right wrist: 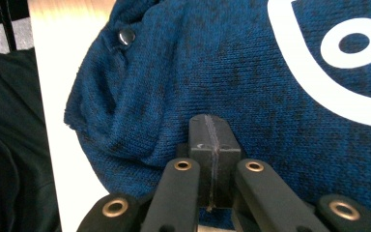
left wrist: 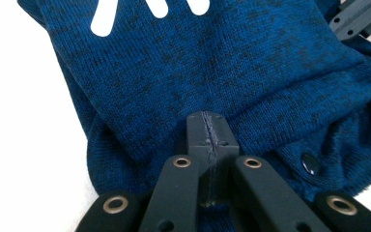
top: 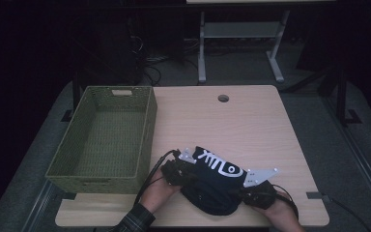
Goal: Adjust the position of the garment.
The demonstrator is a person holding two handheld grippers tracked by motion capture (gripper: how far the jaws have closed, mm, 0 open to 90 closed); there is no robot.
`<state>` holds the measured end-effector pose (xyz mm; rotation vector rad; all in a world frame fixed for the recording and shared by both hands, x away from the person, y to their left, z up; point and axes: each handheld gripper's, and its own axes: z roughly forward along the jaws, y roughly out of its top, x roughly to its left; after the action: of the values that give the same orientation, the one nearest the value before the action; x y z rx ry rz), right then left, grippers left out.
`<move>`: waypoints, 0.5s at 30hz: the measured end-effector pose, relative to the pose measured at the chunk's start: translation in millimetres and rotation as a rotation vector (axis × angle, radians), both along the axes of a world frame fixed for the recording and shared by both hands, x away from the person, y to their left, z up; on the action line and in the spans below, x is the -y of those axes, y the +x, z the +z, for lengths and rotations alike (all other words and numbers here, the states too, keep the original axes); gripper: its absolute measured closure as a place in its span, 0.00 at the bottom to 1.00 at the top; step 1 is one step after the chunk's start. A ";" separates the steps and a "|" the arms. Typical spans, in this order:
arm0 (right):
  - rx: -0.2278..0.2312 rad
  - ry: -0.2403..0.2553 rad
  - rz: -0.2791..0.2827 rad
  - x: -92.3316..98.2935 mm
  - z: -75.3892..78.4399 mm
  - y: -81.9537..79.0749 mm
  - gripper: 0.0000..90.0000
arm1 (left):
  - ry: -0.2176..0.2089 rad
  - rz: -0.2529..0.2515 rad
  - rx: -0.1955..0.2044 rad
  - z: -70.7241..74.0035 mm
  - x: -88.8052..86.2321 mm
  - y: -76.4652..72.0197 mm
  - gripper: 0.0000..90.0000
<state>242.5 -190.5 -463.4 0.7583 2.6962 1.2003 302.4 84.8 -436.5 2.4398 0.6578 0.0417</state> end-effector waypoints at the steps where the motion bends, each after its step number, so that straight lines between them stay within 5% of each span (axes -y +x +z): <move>1: 0.005 0.002 0.002 -0.1 -0.5 0.0 1.00 | 0.000 -0.001 0.005 0.9 0.0 -0.3 1.00; 7: 0.030 0.027 -0.012 6.0 4.4 -4.1 0.93 | -0.042 0.033 0.014 18.7 -3.3 3.2 0.89; 15: 0.075 0.033 -0.152 36.5 11.1 -8.9 0.69 | -0.046 0.078 -0.012 22.5 -3.7 22.5 0.63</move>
<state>233.6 -226.9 -452.3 0.8862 2.5138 1.2152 324.9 88.5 -414.0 2.3714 0.7511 0.0423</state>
